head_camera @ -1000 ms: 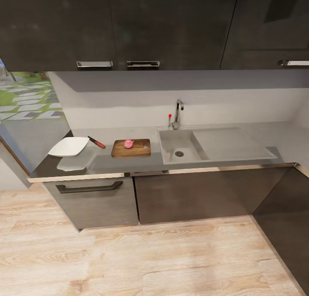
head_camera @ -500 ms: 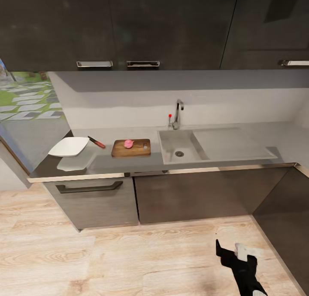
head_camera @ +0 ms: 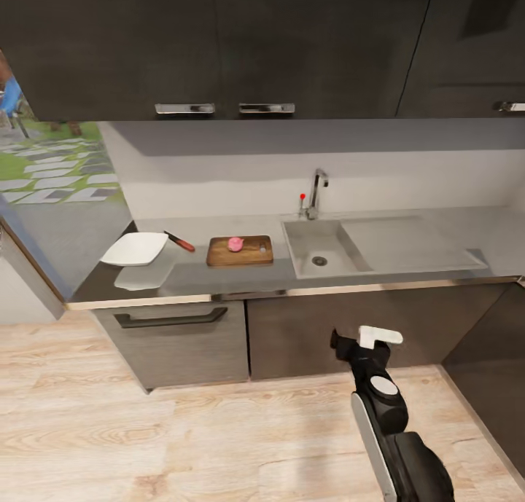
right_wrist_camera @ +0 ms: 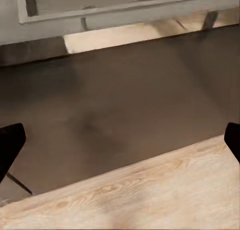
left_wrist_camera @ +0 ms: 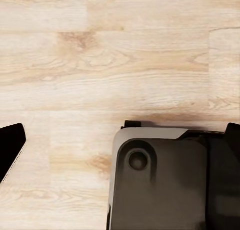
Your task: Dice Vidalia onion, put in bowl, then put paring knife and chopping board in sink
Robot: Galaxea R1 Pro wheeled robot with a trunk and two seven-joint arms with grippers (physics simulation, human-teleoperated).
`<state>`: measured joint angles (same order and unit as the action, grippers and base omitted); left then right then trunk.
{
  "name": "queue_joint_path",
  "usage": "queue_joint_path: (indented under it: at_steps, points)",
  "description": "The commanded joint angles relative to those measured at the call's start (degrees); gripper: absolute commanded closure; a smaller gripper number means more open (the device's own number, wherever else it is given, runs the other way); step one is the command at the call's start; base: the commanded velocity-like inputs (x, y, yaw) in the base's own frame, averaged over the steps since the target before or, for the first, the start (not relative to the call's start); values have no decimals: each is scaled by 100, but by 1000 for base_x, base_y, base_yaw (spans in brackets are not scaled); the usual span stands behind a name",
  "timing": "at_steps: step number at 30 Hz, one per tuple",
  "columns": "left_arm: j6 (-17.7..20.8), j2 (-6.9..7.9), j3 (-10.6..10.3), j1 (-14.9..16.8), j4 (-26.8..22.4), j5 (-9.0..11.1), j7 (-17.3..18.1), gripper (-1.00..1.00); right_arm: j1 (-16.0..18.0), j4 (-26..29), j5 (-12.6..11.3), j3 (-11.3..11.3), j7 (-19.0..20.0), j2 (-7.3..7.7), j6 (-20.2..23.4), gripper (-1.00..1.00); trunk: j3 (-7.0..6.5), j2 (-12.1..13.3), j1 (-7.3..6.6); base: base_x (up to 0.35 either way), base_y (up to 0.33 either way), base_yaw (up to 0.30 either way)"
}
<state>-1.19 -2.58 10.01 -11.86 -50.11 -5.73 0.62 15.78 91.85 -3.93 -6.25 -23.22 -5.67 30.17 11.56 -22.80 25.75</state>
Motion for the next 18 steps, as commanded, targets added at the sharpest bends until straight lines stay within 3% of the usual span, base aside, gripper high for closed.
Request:
queue_joint_path:
  at_steps: [1,2,7,13,18]
  points:
    - [-12,-6,18,-1,-5,-59,7,-100,201,7,-33,-20,-59,-156,190,-100,11,-11,3,0,278,0]
    - [-12,-6,18,-1,11,-59,8,-100,618,3,146,-82,-101,-433,493,-100,11,-11,3,0,279,0]
    - [-12,-6,18,-1,26,-59,8,-100,1008,-19,720,-447,-135,-433,856,-100,11,-11,3,8,279,0]
    - [-12,-6,18,-1,34,-59,8,-100,1094,-25,899,-629,-144,-433,1014,-100,11,-11,3,118,203,0]
    - [-12,-6,17,-1,38,-59,8,-100,1108,-26,924,-663,-127,-433,1133,-100,11,-11,3,215,59,0]
